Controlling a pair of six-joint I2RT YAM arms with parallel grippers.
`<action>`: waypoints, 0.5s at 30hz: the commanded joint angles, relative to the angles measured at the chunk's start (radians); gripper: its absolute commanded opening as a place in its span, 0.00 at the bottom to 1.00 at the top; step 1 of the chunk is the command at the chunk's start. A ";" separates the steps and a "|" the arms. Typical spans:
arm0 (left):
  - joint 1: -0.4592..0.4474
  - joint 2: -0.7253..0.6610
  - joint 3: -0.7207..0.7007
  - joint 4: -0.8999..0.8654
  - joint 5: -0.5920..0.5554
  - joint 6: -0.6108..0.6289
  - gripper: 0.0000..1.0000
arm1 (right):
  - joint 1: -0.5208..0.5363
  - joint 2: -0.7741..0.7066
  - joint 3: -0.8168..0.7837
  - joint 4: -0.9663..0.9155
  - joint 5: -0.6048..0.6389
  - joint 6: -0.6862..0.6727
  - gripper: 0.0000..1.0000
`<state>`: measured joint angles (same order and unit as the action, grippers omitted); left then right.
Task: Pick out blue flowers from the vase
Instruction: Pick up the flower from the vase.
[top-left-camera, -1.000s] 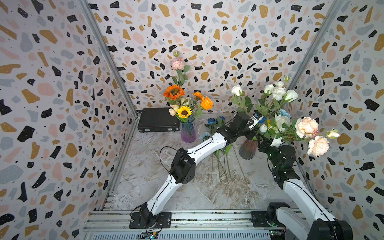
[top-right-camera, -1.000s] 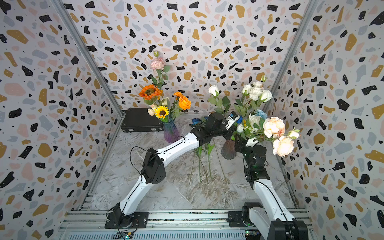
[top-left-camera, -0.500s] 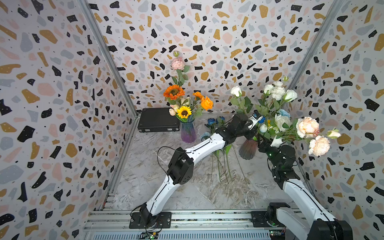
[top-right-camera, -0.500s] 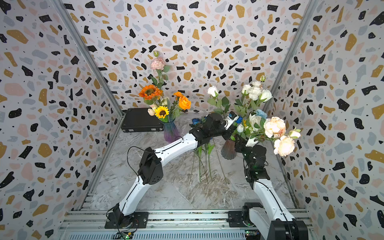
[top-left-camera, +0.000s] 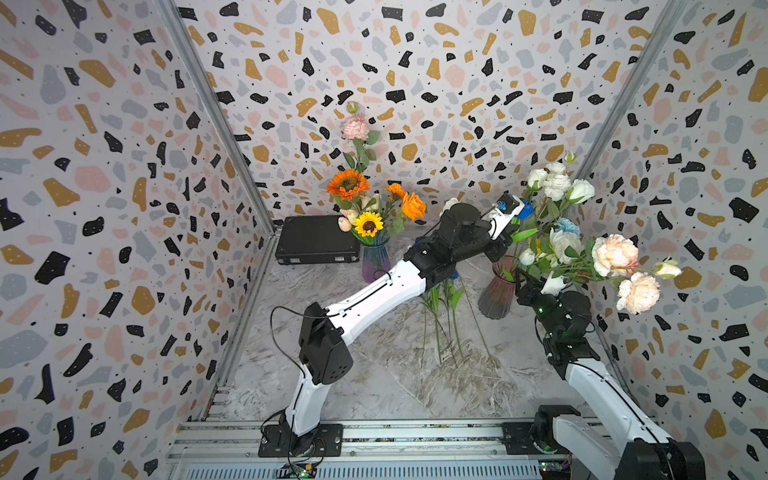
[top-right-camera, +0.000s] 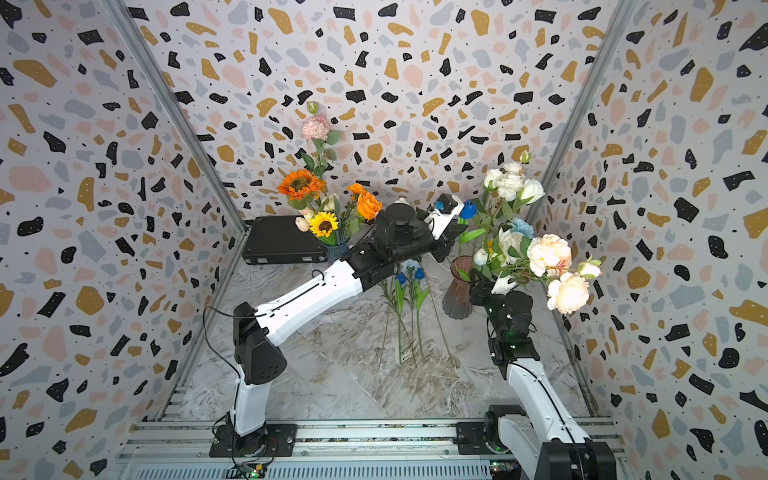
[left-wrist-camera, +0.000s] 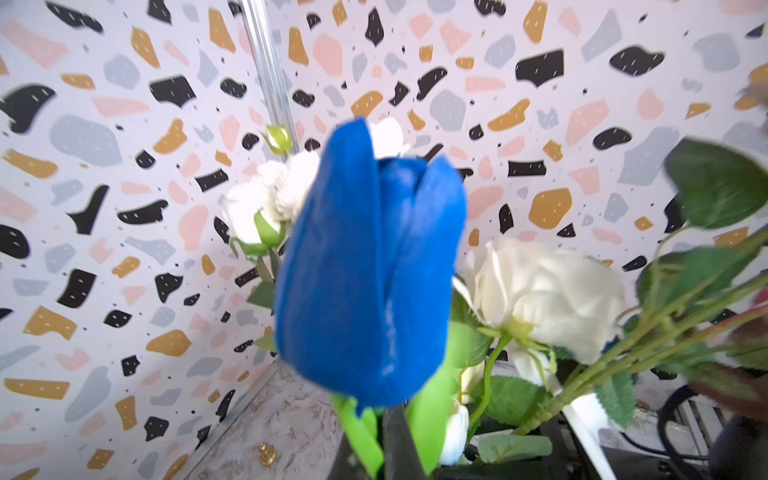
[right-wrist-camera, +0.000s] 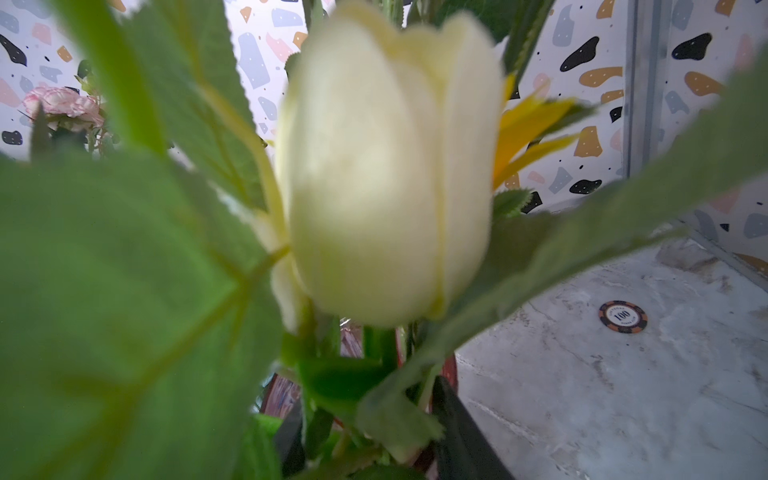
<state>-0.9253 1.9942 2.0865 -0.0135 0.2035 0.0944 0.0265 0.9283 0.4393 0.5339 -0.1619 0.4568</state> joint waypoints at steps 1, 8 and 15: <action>0.005 -0.063 -0.024 0.041 0.022 0.016 0.06 | 0.000 -0.020 -0.017 -0.025 0.022 -0.012 0.43; 0.005 -0.243 -0.122 0.007 0.012 0.031 0.06 | 0.000 -0.035 -0.013 -0.041 0.021 -0.021 0.43; 0.005 -0.475 -0.272 -0.020 0.042 0.002 0.06 | 0.000 -0.051 -0.015 -0.058 0.021 -0.027 0.43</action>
<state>-0.9241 1.6043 1.8450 -0.0574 0.2146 0.1112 0.0265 0.8997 0.4328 0.4999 -0.1562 0.4442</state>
